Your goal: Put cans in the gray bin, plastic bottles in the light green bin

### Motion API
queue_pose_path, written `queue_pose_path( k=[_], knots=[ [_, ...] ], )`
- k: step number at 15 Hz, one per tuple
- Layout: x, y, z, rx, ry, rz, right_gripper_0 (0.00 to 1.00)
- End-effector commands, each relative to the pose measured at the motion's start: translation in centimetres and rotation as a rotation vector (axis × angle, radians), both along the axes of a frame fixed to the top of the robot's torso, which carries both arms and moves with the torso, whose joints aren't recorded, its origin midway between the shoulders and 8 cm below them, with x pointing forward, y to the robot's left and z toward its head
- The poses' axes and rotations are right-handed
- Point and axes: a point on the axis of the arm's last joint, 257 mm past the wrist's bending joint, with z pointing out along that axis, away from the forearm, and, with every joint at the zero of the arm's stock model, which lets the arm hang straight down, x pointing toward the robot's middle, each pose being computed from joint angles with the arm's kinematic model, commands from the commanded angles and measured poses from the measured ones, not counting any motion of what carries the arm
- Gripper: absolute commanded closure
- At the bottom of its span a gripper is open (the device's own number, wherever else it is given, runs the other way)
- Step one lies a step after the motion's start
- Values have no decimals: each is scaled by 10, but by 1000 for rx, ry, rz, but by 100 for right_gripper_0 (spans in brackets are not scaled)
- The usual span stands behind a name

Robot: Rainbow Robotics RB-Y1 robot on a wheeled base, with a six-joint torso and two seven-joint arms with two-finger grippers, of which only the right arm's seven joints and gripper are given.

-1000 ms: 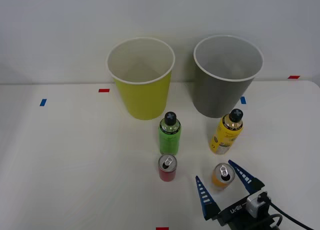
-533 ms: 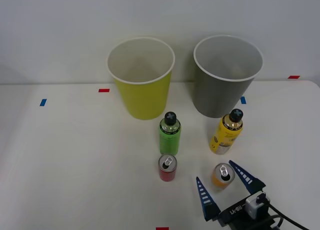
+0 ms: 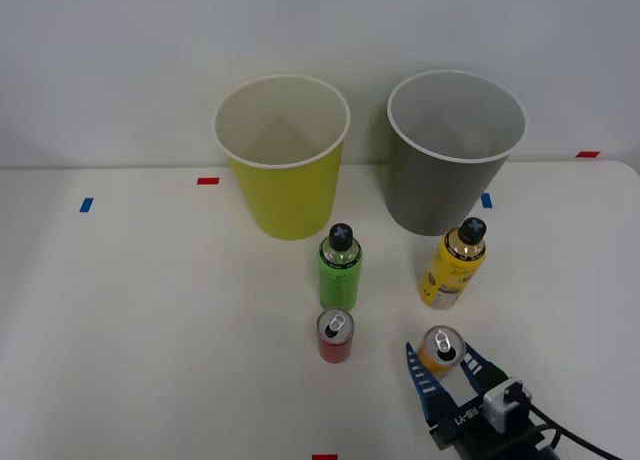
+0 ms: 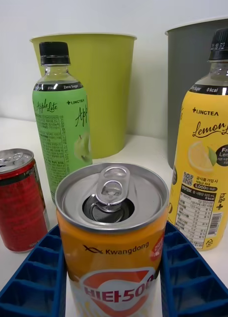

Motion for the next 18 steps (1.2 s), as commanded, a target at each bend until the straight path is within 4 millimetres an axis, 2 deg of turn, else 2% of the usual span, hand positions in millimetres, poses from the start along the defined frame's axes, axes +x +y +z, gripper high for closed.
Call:
queue_pose_path(
  k=[1,5,6,8,11,14,18],
  knots=[
    [0,-1,-1,-5,1,3,61],
    [-1,-2,0,2,1,3,62],
    [-2,-2,0,5,2,4,69],
    [-4,-4,0,10,3,0,90],
    [-5,-5,4,42,0,-3,99],
    [-7,-14,25,128,-28,4,100],
    [-8,-14,75,185,-88,54,100]
  ],
)
